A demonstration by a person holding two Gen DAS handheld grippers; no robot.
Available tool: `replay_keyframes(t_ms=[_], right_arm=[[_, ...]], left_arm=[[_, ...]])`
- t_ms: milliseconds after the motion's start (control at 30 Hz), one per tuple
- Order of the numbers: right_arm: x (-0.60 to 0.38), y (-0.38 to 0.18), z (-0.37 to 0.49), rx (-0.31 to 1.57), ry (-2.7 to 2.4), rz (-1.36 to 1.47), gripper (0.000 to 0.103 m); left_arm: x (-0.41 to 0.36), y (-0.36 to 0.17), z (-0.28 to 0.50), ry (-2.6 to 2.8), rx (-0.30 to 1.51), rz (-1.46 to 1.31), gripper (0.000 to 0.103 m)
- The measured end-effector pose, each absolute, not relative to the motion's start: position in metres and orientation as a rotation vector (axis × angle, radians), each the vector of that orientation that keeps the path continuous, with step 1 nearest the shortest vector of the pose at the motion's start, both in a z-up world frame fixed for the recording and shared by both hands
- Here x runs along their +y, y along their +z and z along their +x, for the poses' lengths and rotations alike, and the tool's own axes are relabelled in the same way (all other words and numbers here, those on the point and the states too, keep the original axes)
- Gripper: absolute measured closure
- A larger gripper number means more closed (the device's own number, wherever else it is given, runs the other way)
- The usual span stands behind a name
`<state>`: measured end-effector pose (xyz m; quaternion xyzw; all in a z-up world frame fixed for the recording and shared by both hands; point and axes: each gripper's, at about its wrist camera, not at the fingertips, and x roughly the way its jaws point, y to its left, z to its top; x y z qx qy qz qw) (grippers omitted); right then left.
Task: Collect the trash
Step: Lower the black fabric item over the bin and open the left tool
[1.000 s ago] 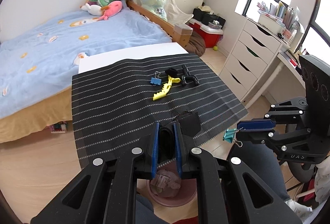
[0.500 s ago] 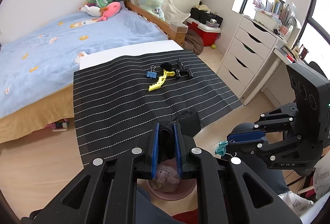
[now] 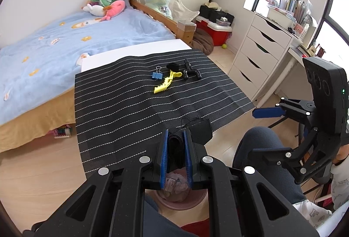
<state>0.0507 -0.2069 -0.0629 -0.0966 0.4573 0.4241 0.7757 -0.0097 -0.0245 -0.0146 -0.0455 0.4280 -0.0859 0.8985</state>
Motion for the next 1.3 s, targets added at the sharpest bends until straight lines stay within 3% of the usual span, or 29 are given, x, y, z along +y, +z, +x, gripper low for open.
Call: replay_keyframes(t_ms=[300,1033,1133,1167,1200,1300], right_arm=[[-0.218,-0.045,0.048,0.943,0.867,-0.215,0.006],[-0.257,-0.024,0.057,0.889,0.742,-0.151,0.005],[-0.260,-0.024,0.057,0.889,0.741,-0.146,0.005],[-0.261,-0.025,0.058,0.889,0.740,-0.143,0.005],[-0.262,-0.025,0.057,0.891,0.740,-0.142,0.005],[-0.263,-0.026,0.057,0.895,0.738,-0.141,0.004]], left_arm=[[-0.034,-0.017,-0.009,-0.196,0.899,-0.073,0.089],[-0.076,-0.019,-0.018,-0.295,0.923,0.012,0.086],[-0.080,-0.020,-0.019,-0.315,0.924,0.009,0.080],[-0.081,-0.020,-0.019,-0.319,0.925,0.009,0.073],[-0.082,-0.022,-0.019,-0.321,0.925,0.008,0.055],[-0.080,-0.025,-0.019,-0.316,0.922,-0.006,0.022]])
